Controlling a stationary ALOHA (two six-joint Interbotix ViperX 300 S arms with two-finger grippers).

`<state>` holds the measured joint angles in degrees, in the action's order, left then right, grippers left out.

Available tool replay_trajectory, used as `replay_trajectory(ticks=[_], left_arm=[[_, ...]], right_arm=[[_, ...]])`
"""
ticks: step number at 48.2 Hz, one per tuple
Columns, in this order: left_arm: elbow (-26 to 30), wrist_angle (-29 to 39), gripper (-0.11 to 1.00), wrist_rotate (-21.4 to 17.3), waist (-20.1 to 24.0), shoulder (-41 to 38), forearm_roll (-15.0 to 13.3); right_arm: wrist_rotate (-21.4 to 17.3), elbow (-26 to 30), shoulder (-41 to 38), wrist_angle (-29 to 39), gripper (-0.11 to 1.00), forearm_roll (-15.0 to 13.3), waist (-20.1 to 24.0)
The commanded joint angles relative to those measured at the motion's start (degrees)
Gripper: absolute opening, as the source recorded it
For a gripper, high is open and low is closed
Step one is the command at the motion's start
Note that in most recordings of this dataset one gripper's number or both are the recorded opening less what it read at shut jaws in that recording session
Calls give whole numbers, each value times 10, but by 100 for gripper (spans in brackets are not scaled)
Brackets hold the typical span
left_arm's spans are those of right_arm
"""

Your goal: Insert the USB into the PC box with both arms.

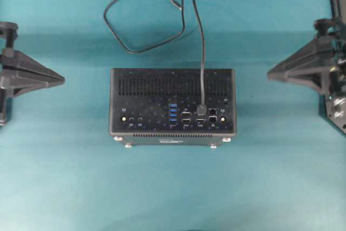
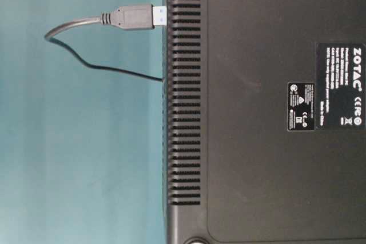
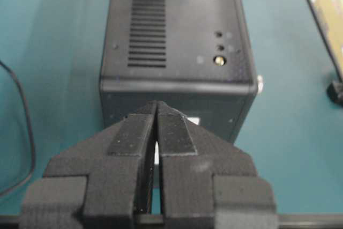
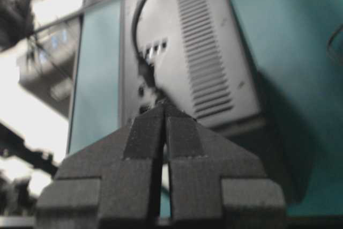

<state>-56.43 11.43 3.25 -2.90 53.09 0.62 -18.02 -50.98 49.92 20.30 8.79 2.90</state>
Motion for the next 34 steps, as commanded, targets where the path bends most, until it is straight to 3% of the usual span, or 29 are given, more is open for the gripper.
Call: replay_trajectory(ticks=[1, 10, 23, 34], left_arm=[[16, -2, 0, 8, -1, 0, 1], [19, 0, 0, 11, -2, -1, 1], [21, 0, 0, 12, -2, -18, 2], [21, 0, 0, 13, -2, -23, 2]], right_arm=[[-9, 40, -31, 42, 3, -1, 7], [-11, 100, -84, 109, 3, -5, 13], [-11, 199, -142, 196, 4, -47, 15], [-10, 274, -217, 287, 10, -50, 21]])
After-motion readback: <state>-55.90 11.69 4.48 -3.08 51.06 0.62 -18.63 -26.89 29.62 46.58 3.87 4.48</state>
